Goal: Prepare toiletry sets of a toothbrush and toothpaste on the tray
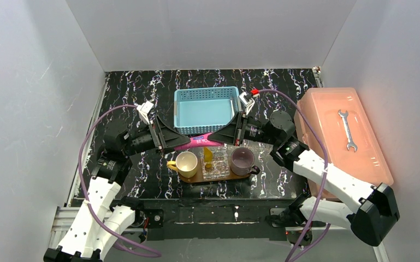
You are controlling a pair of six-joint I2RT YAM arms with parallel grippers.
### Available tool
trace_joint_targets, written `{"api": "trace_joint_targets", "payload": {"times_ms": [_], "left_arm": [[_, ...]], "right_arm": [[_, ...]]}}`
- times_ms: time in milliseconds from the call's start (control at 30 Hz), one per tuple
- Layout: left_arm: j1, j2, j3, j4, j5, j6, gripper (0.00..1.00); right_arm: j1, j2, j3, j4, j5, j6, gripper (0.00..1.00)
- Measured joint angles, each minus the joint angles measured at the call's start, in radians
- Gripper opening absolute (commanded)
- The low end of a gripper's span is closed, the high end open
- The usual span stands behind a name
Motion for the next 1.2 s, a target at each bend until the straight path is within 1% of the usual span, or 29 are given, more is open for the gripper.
{"api": "trace_joint_targets", "payload": {"times_ms": [67,133,200,300,333,567,700,1000,1167,1200], "left_arm": [[0.0,0.0,0.004,-0.04,-0.002,0.027,0.81],[0.0,0.001,0.018,-0.09,-0.007,0.06,0.86],[0.0,0.002,0.043,-0.153,-0.018,0.107,0.9],[0.0,0.002,0.089,-0.245,-0.04,0.182,0.98],[0.0,0.001,0.1,-0.271,-0.049,0.204,0.98],[0.0,-0.001,0.15,-0.439,-0.119,0.344,0.98],[0.0,-0.001,0.158,-0.514,-0.165,0.409,0.98],[0.0,0.0,0.169,-0.633,-0.267,0.529,0.98],[0.0,0.0,0.168,-0.686,-0.336,0.582,0.98],[0.0,0.0,0.168,-0.693,-0.348,0.59,0.98]], "right_arm": [[0.0,-0.012,0.029,-0.07,0.011,-0.045,0.01],[0.0,-0.023,0.071,-0.151,0.025,-0.096,0.01],[0.0,-0.03,0.114,-0.23,0.037,-0.147,0.01],[0.0,-0.036,0.208,-0.391,0.067,-0.244,0.01],[0.0,-0.036,0.235,-0.439,0.078,-0.272,0.01],[0.0,-0.031,0.462,-0.852,0.22,-0.499,0.01],[0.0,0.002,0.587,-1.06,0.323,-0.605,0.01],[0.005,0.13,0.75,-1.402,0.483,-0.751,0.01],[0.043,0.199,0.818,-1.534,0.576,-0.789,0.01],[0.047,0.201,0.82,-1.537,0.579,-0.79,0.01]]}}
